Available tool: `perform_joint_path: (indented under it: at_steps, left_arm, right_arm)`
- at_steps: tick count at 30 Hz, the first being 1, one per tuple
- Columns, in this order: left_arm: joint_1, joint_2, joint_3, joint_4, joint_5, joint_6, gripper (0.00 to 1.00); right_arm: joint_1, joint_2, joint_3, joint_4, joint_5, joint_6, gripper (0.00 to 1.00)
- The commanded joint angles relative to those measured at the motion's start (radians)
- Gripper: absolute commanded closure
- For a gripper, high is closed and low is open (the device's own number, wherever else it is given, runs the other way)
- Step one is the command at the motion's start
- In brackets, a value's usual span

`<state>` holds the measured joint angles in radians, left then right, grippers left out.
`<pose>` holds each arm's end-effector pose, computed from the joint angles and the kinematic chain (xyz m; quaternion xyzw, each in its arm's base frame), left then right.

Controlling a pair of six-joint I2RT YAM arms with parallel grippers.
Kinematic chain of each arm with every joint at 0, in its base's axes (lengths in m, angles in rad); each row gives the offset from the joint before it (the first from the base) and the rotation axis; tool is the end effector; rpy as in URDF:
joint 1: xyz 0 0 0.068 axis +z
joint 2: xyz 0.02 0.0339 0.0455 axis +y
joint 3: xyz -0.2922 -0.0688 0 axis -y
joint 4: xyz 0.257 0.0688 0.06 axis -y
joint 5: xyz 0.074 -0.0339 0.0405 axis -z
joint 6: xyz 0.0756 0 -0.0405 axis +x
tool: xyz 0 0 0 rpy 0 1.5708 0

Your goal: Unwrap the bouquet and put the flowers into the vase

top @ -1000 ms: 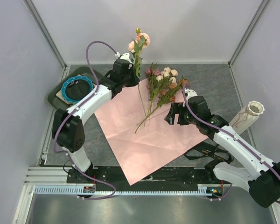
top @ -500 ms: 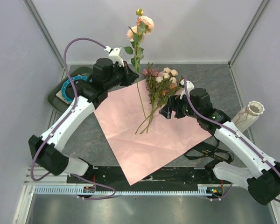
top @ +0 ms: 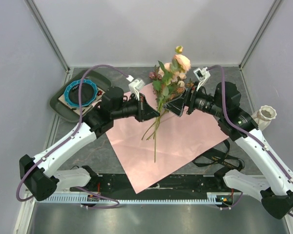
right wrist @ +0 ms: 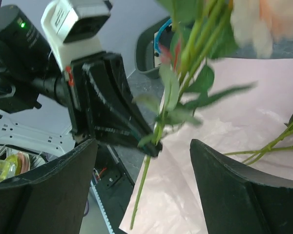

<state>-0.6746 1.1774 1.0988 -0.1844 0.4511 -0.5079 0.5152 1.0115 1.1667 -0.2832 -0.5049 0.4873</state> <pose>0.2184 -0.2169 0.3861 0.2000 0.7596 -0.4778 0.3933 0.1983 0.1543 0.4423 -0.1751 0.7247 0.4718 0.4707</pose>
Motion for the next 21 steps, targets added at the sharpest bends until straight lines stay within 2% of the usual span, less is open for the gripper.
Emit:
perform_joint_path:
  at_steps: [1,7,10,14,15,16,18,20,21]
  left_arm:
    - [-0.086,-0.042,-0.039,0.091,0.057,-0.026,0.98]
    - [-0.172,-0.029,-0.068,0.158,0.066,-0.038,0.98]
    - [-0.189,0.001,-0.065,0.181,0.098,-0.038,0.98]
    - [-0.192,0.05,-0.024,0.206,0.141,-0.024,0.98]
    - [-0.192,0.066,-0.01,0.192,0.155,-0.021,0.98]
    - [-0.192,0.079,0.015,0.191,0.165,-0.017,0.98]
    - [-0.192,0.099,0.038,0.191,0.181,-0.017,0.98]
    - [-0.192,0.137,0.1,0.096,0.149,-0.021,0.98]
    - [-0.191,0.154,0.13,0.042,0.099,-0.02,0.85]
  right_arm:
    - [0.0,0.004,0.04,-0.013,0.008,0.033,0.16]
    - [0.0,-0.034,-0.01,-0.05,0.02,0.085,0.22]
    - [0.0,-0.053,-0.041,-0.05,0.028,0.108,0.3]
    - [0.0,-0.068,-0.087,-0.05,0.072,0.126,0.49]
    - [0.0,-0.07,-0.09,-0.054,0.086,0.129,0.6]
    - [0.0,-0.07,-0.094,-0.054,0.101,0.129,0.64]
    - [0.0,-0.065,-0.099,-0.056,0.138,0.135,0.86]
    - [0.0,-0.076,-0.075,-0.097,0.23,0.114,1.0]
    - [0.0,-0.083,-0.058,-0.12,0.277,0.102,1.0]
